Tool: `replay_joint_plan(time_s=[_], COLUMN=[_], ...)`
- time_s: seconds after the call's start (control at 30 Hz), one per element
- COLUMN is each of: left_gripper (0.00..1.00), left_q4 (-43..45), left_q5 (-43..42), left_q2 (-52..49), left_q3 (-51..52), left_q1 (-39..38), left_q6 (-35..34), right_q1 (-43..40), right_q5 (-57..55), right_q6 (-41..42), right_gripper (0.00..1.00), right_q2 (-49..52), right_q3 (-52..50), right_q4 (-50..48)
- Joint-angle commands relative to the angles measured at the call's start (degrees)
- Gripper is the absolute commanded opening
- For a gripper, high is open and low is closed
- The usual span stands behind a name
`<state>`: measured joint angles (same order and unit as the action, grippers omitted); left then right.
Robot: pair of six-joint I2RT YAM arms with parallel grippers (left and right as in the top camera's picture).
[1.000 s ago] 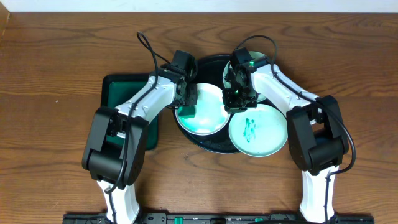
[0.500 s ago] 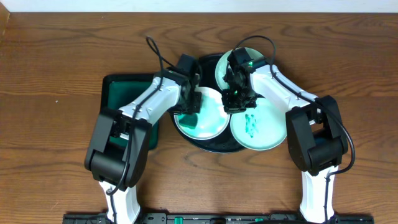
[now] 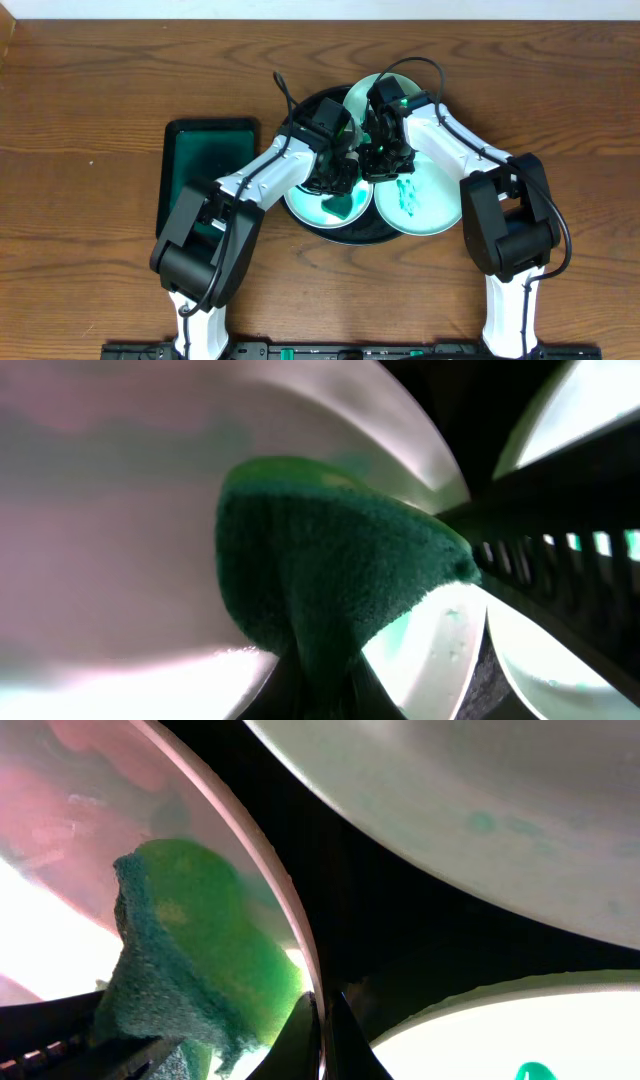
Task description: Clean dirty plates on tray and stack at the side
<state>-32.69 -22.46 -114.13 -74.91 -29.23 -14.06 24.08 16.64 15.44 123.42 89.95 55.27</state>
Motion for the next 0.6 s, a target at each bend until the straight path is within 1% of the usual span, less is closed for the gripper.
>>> replay_joint_plan(time_s=[0.0, 0.13, 0.27, 0.4, 0.57], left_gripper=[0.07, 0.07, 0.07, 0.07, 0.07], left_q4=[-2.01, -4.83, -7.19, -10.91, -17.59], left_q5=[5.22, 12.44, 21.31, 27.41, 28.55], left_q2=[-1.27, 2.75, 10.4, 18.71, 25.59], left_q3=[1.05, 1.03, 0.66, 0.5, 0.52], left_q1=[2.1, 3.98, 4.15, 4.39, 6.67], left_q6=[-4.46, -4.48, -4.48, -5.53, -8.98], right_q1=[0.76, 0.76, 0.76, 0.76, 0.79], right_q5=[1.66, 1.64, 1.64, 1.62, 1.88], right_q6=[-0.94, -0.94, -0.94, -0.98, -2.36], right_gripper=[0.01, 0.01, 0.01, 0.01, 0.01], right_q2=[0.9, 0.9, 0.9, 0.9, 0.72], right_q3=[0.2, 0.2, 0.2, 0.2, 0.57], right_q4=[0.09, 0.0, -0.39, -0.46, -1.55])
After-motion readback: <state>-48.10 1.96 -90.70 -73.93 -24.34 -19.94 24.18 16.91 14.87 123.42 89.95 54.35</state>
